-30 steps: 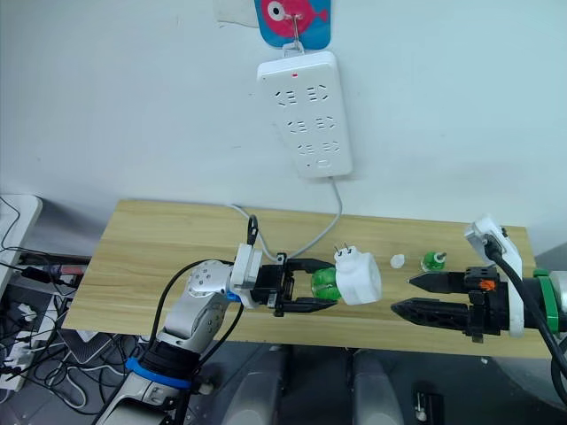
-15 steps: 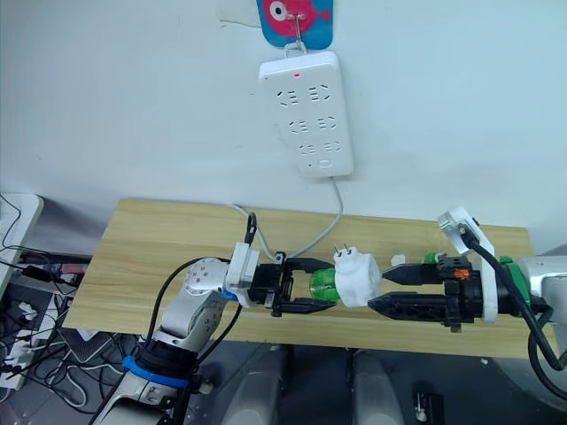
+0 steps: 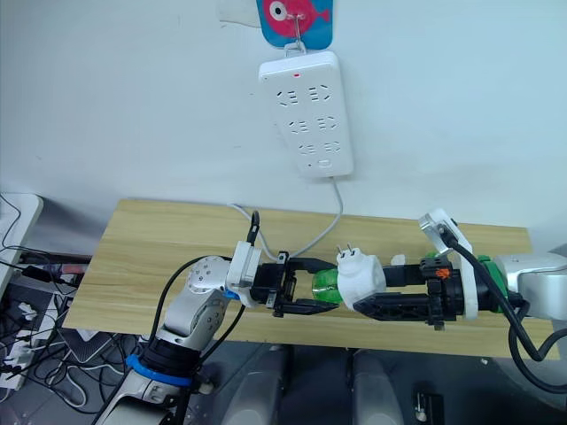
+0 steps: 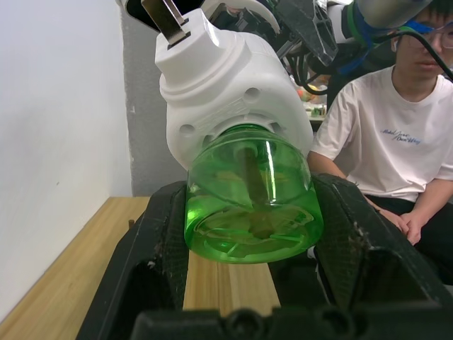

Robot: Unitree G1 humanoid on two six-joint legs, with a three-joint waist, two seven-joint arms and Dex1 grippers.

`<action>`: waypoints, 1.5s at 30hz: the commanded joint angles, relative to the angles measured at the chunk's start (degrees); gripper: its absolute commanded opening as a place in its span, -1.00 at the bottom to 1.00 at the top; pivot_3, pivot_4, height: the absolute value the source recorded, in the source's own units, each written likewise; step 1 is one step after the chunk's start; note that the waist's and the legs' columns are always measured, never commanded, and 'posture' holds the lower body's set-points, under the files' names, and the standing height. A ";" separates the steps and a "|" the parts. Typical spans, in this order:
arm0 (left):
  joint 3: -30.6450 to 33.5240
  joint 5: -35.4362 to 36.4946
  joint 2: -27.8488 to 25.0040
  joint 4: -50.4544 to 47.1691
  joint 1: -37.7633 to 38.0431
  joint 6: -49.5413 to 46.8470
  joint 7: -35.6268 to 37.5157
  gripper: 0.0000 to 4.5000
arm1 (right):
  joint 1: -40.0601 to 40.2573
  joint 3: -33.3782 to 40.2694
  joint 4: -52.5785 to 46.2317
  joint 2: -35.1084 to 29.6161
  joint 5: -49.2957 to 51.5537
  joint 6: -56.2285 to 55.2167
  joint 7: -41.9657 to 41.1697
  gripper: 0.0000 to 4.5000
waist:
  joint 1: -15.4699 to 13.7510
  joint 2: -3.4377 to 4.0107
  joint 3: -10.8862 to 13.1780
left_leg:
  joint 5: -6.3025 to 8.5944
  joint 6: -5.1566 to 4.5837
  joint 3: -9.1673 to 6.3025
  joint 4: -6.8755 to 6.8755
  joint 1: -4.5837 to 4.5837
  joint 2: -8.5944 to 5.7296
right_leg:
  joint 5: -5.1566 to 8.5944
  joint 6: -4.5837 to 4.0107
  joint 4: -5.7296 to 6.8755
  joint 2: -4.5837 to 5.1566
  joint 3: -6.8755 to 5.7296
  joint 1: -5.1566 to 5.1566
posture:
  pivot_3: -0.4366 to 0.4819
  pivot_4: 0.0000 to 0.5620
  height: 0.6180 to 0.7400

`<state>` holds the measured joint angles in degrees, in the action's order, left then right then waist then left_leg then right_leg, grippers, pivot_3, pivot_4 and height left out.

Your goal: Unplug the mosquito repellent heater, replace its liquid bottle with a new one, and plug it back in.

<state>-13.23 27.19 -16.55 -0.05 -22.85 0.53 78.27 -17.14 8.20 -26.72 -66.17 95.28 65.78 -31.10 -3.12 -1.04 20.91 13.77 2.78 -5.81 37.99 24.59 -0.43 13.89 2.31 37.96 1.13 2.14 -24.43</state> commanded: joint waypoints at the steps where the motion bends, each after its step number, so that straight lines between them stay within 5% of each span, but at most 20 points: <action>1: -0.33 1.00 0.44 -1.62 0.05 0.24 0.31 0.00 | -1.03 0.36 -0.57 0.60 0.55 -0.11 0.37 0.60 | -0.01 0.00 0.00 | 0.00 0.00 0.00 0.00 0.00 0.00 | 0.00 0.00 0.00 0.00 0.00 0.00 | 0.29 0.13 1.00; 3: -0.29 0.90 0.46 -1.38 -0.04 0.32 0.35 0.00 | -1.45 0.20 -0.15 0.93 0.38 -0.09 0.75 0.36 | -0.01 0.00 0.00 | 0.00 0.00 0.02 0.00 0.00 0.00 | 0.00 0.00 0.02 0.00 0.01 0.00 | 0.29 0.14 1.00; 10: -0.95 -1.76 -0.18 -0.22 -0.48 1.37 -0.35 0.00 | -1.09 0.79 0.28 1.62 1.18 0.26 3.42 0.36 | -0.01 0.00 0.00 | 0.00 0.00 0.00 0.01 0.00 0.00 | 0.00 0.00 0.02 0.00 0.00 0.00 | 0.29 0.13 1.00; 17: -1.15 -4.62 -1.63 0.44 -1.65 -0.03 -2.65 1.00 | 2.64 3.32 0.36 0.95 3.09 -0.24 8.36 0.36 | -0.03 0.00 0.00 | 0.00 0.00 0.00 0.01 0.00 0.00 | 0.00 0.00 0.04 0.00 0.01 0.00 | 0.30 0.12 1.00; 28: -3.73 -20.78 -4.03 1.61 -4.28 10.53 -12.71 1.00 | 4.90 2.25 1.55 -4.07 9.95 -0.87 25.76 0.35 | -0.10 0.00 -0.01 | 0.00 0.00 0.06 0.03 -0.01 -0.01 | -0.01 0.01 0.06 0.03 0.06 0.00 | 0.30 0.13 1.00; 34: -6.80 -28.20 -0.45 3.48 -4.65 13.35 -21.30 1.00 | 4.60 -2.01 -1.96 -4.73 17.33 -7.63 42.69 0.35 | -0.03 -0.01 -0.01 | 0.00 0.00 0.04 0.02 0.00 -0.01 | -0.02 0.00 0.07 0.06 0.06 0.00 | 0.28 0.10 1.00; 45: -9.38 -31.58 1.90 5.71 -5.41 14.19 -26.50 1.00 | 5.49 -4.13 -6.25 -2.23 17.72 -13.83 49.38 0.34 | 0.10 -0.01 -0.03 | -0.01 0.00 0.04 0.03 -0.01 -0.01 | -0.02 0.00 0.09 0.05 0.05 0.00 | 0.25 0.08 1.00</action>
<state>-21.58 -3.96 -15.28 6.65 -28.24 13.25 52.51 -11.86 3.19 -30.72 -68.48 111.55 53.36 18.06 -3.02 -1.04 20.88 13.77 2.78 -5.78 38.02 24.59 -0.44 13.87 2.31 38.06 1.18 2.19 -24.44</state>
